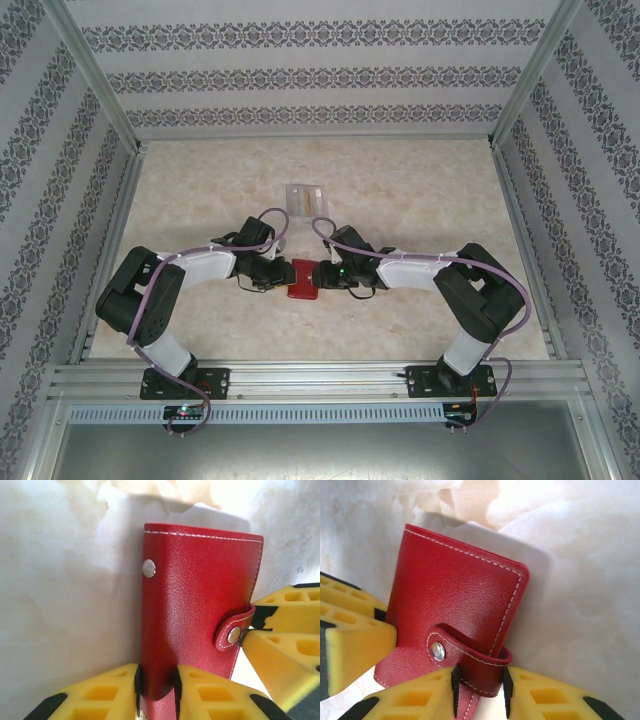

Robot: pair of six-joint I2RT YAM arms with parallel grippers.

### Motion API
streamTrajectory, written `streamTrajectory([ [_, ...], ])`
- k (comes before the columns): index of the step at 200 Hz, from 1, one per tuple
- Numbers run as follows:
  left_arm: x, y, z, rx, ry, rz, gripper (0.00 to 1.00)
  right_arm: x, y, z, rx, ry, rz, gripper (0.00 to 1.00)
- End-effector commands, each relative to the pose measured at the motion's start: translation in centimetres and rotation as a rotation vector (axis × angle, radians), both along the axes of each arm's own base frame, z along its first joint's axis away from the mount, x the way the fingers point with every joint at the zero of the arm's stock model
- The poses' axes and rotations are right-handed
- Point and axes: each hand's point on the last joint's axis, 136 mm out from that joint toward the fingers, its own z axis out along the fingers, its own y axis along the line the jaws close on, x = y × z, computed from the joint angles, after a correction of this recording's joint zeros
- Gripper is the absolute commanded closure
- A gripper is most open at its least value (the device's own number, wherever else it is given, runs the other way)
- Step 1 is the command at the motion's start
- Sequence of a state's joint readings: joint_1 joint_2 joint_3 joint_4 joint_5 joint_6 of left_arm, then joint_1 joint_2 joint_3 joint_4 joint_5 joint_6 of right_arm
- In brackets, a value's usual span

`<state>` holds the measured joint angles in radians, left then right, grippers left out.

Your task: Put the credit cards into the card holder

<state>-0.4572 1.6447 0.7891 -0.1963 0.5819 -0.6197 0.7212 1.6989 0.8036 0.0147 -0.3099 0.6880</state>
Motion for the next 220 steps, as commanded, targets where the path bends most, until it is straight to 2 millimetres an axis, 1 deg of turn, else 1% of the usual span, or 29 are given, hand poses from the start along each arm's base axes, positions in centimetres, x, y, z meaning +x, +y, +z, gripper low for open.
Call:
streamTrajectory([
  [1, 0.2, -1.4, 0.7, -0.037, -0.041, -0.022, 0.75, 0.0, 0.4, -0.4, 0.046, 0.020, -0.003, 0.70],
  [19, 0.3, -1.7, 1.2, -0.044, -0.048, -0.026, 0.78, 0.1, 0.3, -0.4, 0.059, 0.026, -0.016, 0.71],
  [34, 0.5, -2.2, 2.0, -0.072, -0.058, -0.025, 0.85, 0.0, 0.6, -0.1, 0.078, 0.027, -0.009, 0.72],
  [51, 0.7, -2.8, 3.4, -0.116, -0.077, -0.028, 0.90, 0.1, 0.8, 0.1, 0.094, 0.035, -0.010, 0.72],
  [64, 0.8, -2.9, 4.3, -0.124, -0.090, -0.021, 0.95, 0.3, 1.0, 0.4, 0.110, 0.042, -0.015, 0.71],
  [70, 0.8, -2.7, 4.6, -0.118, -0.092, -0.005, 1.00, 0.3, 1.1, 0.7, 0.119, 0.042, -0.015, 0.69],
  [88, 0.9, -1.6, 4.5, -0.052, -0.063, 0.056, 1.00, 0.7, 0.9, 1.1, 0.107, 0.041, -0.029, 0.57],
  [101, 0.9, -1.4, 4.8, -0.042, -0.044, 0.081, 1.00, 0.9, 0.5, 1.6, 0.102, 0.051, -0.054, 0.53],
  [119, 0.8, -1.0, 5.1, -0.031, -0.013, 0.130, 1.00, 0.9, 0.6, 3.3, 0.121, 0.073, -0.076, 0.49],
  [137, 0.8, -0.9, 5.6, -0.012, 0.001, 0.130, 1.00, 0.4, 1.4, 4.8, 0.152, 0.088, -0.066, 0.49],
  [153, 0.8, -0.6, 6.0, 0.008, -0.007, 0.128, 1.00, 0.5, 1.5, 5.3, 0.136, 0.085, -0.085, 0.49],
  [164, 0.8, -0.6, 6.3, 0.007, -0.011, 0.134, 1.00, 0.9, 1.4, 5.1, 0.112, 0.080, -0.098, 0.49],
  [184, 0.7, -1.2, 6.9, -0.021, -0.013, 0.120, 1.00, 1.6, 1.2, 4.4, 0.066, 0.066, -0.105, 0.51],
  [201, 0.6, -1.4, 7.1, -0.035, -0.005, 0.115, 1.00, 1.9, 2.0, 4.2, 0.085, 0.083, -0.087, 0.53],
  [220, 0.2, -1.9, 7.4, -0.075, 0.006, 0.104, 1.00, 1.8, 2.9, 4.2, 0.084, 0.083, -0.057, 0.55],
])
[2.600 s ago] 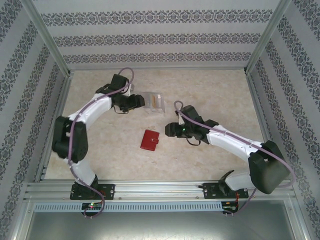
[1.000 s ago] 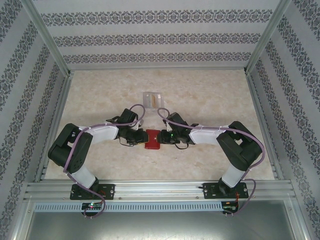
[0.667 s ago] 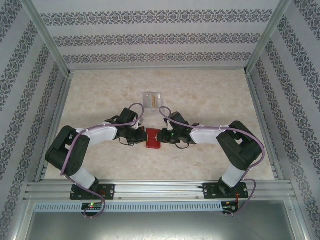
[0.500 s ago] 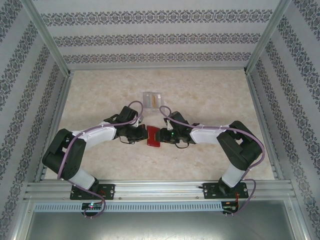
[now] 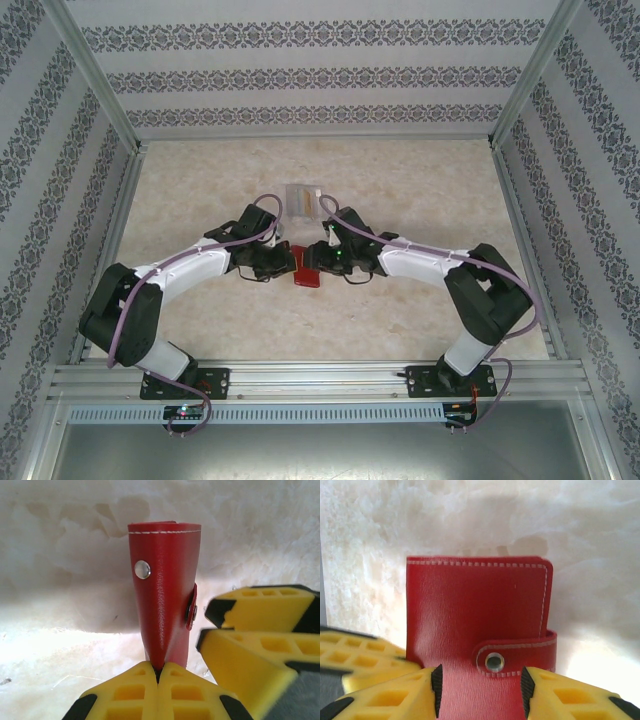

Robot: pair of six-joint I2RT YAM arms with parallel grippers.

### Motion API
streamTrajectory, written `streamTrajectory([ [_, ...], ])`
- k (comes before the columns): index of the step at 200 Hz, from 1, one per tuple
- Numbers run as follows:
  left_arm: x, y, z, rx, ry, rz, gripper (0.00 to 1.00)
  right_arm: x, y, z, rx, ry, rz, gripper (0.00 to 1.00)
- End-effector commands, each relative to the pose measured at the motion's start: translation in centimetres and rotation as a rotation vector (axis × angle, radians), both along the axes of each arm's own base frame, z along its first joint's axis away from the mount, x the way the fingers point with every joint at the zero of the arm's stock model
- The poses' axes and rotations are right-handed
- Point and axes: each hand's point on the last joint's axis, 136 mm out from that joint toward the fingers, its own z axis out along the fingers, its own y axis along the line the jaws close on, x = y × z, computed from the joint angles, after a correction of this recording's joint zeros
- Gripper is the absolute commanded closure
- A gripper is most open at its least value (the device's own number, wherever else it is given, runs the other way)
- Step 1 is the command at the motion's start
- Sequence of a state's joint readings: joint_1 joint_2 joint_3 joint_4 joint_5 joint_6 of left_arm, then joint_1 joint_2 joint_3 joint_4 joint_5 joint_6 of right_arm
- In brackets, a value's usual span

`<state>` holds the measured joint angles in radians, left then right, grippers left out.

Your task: Put the credit cards into the card holder

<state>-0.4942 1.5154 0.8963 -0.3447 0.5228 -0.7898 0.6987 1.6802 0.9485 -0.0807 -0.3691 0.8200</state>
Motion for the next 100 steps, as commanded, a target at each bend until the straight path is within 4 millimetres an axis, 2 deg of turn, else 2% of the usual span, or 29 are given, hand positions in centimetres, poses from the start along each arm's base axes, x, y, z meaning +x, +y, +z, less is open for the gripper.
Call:
streamTrajectory([
  [1, -0.6, -1.1, 1.7, -0.057, 0.003, -0.020, 1.00, -0.5, 0.9, -0.6, -0.025, 0.021, 0.034, 0.55],
  [70, -0.4, -1.5, 3.8, -0.088, -0.055, -0.055, 1.00, -0.1, -0.9, -3.0, -0.256, -0.049, 0.023, 0.55],
  [100, -0.2, -1.5, 3.7, -0.084, -0.057, -0.049, 1.00, 0.0, -1.1, -3.4, -0.268, -0.050, 0.012, 0.66],
])
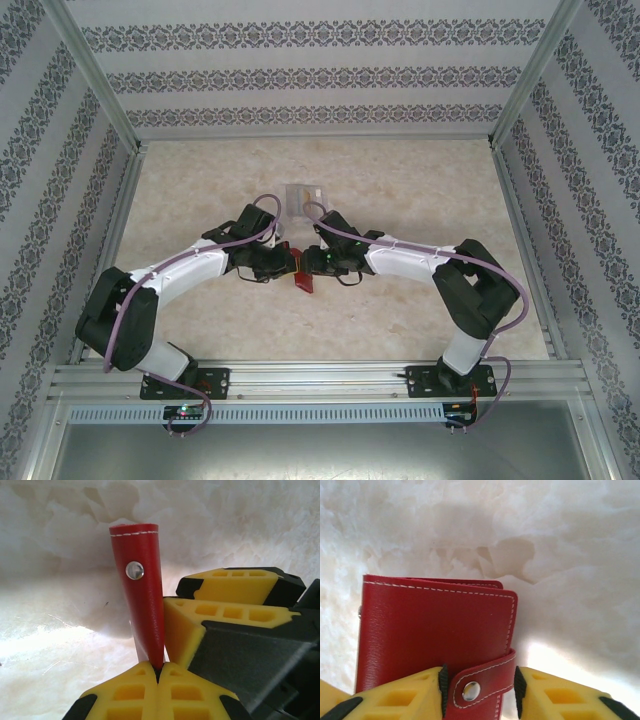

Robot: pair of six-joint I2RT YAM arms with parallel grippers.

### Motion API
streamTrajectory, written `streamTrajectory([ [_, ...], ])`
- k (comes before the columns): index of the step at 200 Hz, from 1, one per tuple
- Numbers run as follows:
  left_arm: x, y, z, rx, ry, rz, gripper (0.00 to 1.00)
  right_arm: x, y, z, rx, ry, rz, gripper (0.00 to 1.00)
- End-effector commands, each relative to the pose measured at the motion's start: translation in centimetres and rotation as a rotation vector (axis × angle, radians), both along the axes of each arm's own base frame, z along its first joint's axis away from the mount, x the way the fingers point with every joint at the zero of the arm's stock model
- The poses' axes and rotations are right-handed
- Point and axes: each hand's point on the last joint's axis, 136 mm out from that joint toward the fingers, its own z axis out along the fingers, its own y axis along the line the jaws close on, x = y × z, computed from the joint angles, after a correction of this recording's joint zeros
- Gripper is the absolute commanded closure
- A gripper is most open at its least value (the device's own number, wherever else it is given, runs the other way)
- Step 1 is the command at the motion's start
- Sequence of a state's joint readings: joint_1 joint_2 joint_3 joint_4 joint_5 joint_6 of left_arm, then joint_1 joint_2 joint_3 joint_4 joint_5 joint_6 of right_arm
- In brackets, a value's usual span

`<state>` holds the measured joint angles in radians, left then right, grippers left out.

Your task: Put the credit cards into the card holder

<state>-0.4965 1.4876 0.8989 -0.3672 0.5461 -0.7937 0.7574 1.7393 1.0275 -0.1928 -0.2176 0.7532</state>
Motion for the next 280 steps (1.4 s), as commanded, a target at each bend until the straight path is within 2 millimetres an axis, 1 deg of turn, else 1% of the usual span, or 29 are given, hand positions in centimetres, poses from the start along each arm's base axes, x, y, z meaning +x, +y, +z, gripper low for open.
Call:
streamTrajectory([
  [1, 0.4, -1.3, 2.8, -0.062, -0.063, -0.038, 1.00, -0.1, -1.2, -1.7, -0.101, 0.000, -0.012, 0.66],
  [18, 0.4, -1.3, 2.5, -0.046, -0.049, -0.045, 1.00, 0.2, -1.5, -1.7, -0.103, -0.001, -0.024, 0.71],
  [52, 0.2, -0.7, 1.8, -0.009, -0.048, -0.040, 1.00, 0.1, -1.6, -1.9, -0.096, 0.005, -0.025, 0.78],
  [76, 0.1, -0.1, 1.6, 0.021, -0.050, -0.037, 1.00, 0.0, -2.0, -2.1, -0.095, 0.013, -0.036, 0.89],
  [104, 0.2, 0.2, 1.1, 0.044, -0.052, -0.043, 1.00, 0.1, -2.6, -1.6, -0.075, -0.002, -0.057, 1.00],
  [131, 0.0, 1.0, -0.7, 0.099, -0.032, -0.035, 1.00, -0.2, -3.1, -1.2, -0.039, 0.012, -0.069, 1.00],
  [148, 0.0, 1.4, -1.5, 0.110, -0.015, -0.042, 1.00, -0.2, -4.1, -1.6, -0.051, 0.001, -0.079, 1.00],
  [169, -0.1, 1.6, -2.4, 0.120, 0.002, -0.039, 1.00, -0.4, -4.7, -2.1, -0.014, 0.032, -0.086, 1.00],
  [199, 0.2, 1.8, -3.7, 0.138, -0.010, -0.040, 1.00, -0.6, -5.6, -2.2, 0.003, 0.024, -0.084, 1.00],
  [207, 0.3, 1.8, -4.0, 0.142, -0.011, -0.042, 0.96, -0.5, -5.7, -1.9, 0.021, 0.023, -0.086, 1.00],
  [214, 0.2, 1.9, -4.4, 0.148, -0.012, -0.044, 0.88, -0.6, -5.7, -1.7, 0.037, 0.021, -0.079, 1.00],
  [225, 0.2, 2.0, -5.2, 0.155, -0.005, -0.041, 0.65, -0.6, -5.6, -1.2, 0.052, 0.011, -0.062, 1.00],
  [229, 0.1, 2.0, -5.5, 0.153, 0.000, -0.044, 0.60, -0.6, -5.5, -1.1, 0.057, 0.005, -0.058, 1.00],
  [239, 0.1, 1.7, -5.9, 0.147, 0.005, -0.054, 0.55, -0.5, -5.4, -0.6, 0.070, -0.005, -0.052, 1.00],
  [254, 0.1, 1.7, -6.2, 0.150, 0.020, -0.063, 0.49, -0.7, -5.0, 0.5, 0.115, 0.001, -0.052, 1.00],
  [271, 0.2, 1.1, -5.6, 0.112, -0.013, -0.092, 0.40, -1.1, -4.7, 1.8, 0.162, 0.004, -0.051, 1.00],
  [280, 0.2, 0.7, -5.1, 0.087, -0.033, -0.111, 0.38, -1.3, -4.7, 2.5, 0.180, -0.001, -0.047, 1.00],
])
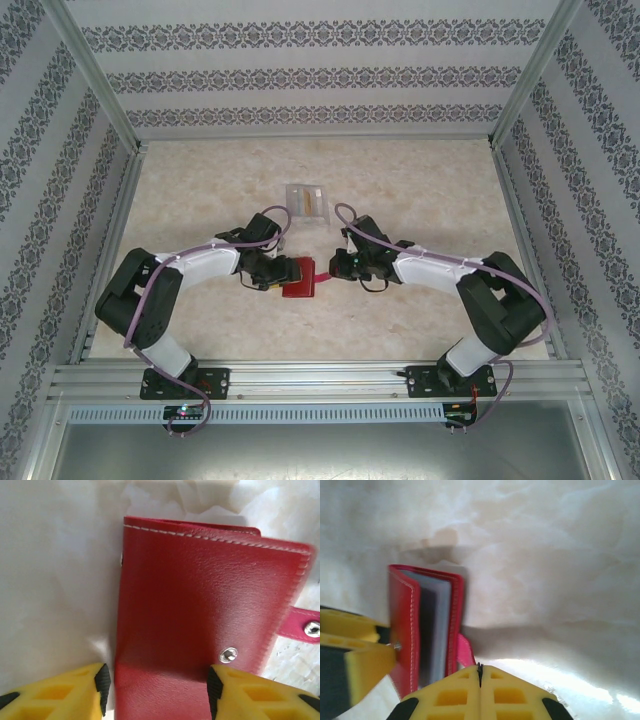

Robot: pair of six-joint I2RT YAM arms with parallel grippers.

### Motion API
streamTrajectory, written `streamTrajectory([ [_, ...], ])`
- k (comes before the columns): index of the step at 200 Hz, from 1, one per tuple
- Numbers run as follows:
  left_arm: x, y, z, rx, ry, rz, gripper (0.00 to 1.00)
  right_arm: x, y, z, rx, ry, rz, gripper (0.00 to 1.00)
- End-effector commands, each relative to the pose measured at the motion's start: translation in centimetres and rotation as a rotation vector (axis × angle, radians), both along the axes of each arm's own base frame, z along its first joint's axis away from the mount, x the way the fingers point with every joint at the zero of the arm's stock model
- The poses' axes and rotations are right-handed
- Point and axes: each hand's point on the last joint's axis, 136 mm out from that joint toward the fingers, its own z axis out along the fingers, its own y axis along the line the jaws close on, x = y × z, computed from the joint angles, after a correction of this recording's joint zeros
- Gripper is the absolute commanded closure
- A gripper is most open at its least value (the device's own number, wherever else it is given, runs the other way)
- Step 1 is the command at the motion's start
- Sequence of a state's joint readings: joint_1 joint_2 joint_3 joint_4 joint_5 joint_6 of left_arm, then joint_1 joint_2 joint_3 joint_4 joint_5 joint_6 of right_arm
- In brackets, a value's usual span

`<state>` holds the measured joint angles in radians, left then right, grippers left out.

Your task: Put the credit cards into the card holder

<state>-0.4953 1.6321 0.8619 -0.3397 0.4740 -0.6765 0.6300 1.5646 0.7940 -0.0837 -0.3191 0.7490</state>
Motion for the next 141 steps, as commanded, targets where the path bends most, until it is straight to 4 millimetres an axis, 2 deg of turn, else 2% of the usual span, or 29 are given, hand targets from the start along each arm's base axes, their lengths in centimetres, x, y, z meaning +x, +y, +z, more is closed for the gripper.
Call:
streamTrajectory([
  [1, 0.6, -0.9, 1.1, -0.066, -0.068, -0.054, 0.38, -0.4, 0.5, 2.4, 0.085, -0.017, 0.017, 1.00],
  [19, 0.7, -1.4, 2.3, -0.105, -0.108, -0.089, 0.33, -0.5, 1.4, 4.2, 0.134, -0.029, 0.059, 1.00],
  [26, 0.6, -1.5, 2.7, -0.119, -0.128, -0.094, 0.27, -0.4, 1.9, 5.0, 0.159, -0.029, 0.076, 1.00],
  [59, 0.5, -1.0, 3.8, -0.170, -0.169, -0.061, 0.21, 0.2, 4.0, 7.3, 0.223, -0.028, 0.097, 1.00],
  [108, 1.5, 1.1, 6.0, -0.262, -0.157, 0.003, 0.21, -0.1, 5.0, 8.1, 0.226, -0.064, 0.104, 1.00],
  [141, 1.7, 1.6, 5.9, -0.262, -0.157, 0.008, 0.22, -0.2, 5.5, 9.5, 0.216, -0.113, 0.137, 1.00],
])
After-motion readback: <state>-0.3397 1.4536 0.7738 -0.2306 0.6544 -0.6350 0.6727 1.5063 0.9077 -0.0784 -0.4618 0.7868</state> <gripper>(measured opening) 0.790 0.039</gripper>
